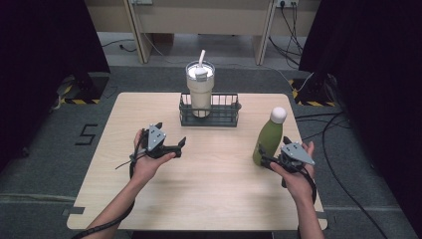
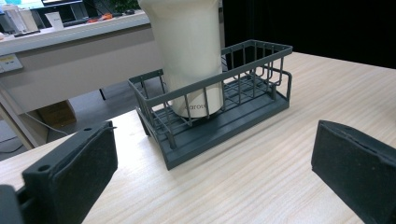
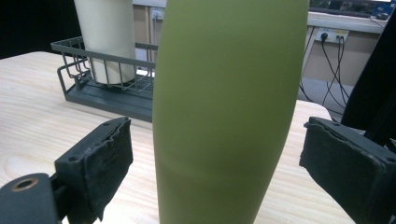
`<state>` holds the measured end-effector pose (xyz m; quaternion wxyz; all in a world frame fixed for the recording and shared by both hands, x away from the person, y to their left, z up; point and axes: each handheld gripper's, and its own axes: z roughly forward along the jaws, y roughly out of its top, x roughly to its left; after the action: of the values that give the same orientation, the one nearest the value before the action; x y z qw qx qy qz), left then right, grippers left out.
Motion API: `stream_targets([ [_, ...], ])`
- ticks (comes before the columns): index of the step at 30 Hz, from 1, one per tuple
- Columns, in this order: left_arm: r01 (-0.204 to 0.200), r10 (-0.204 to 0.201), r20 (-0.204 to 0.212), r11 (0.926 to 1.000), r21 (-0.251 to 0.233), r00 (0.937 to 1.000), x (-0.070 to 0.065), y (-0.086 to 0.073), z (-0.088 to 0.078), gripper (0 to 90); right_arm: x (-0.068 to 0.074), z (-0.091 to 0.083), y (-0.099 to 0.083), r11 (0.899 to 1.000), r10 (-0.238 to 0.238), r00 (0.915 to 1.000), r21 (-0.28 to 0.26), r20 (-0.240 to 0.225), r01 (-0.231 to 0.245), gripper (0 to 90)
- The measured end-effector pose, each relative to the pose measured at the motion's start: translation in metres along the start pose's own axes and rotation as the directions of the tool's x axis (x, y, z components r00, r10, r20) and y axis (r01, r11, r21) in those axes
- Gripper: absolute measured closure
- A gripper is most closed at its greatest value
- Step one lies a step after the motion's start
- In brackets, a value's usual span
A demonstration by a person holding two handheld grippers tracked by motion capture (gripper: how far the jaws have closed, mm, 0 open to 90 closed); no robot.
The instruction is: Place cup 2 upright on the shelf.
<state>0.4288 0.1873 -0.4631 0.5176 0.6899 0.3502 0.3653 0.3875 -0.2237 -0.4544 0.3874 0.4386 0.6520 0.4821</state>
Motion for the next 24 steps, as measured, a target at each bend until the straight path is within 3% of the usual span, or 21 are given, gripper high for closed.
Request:
stream_targets([
  [24, 0.007, -0.007, -0.006, 0.9999, 0.016, 1.0000, -0.001, -0.021, -0.022, 0.0, 0.001, 0.021, 0.007, 1.000, 0.000, 1.0000, 0.000, 0.010, 0.000, 15.0],
])
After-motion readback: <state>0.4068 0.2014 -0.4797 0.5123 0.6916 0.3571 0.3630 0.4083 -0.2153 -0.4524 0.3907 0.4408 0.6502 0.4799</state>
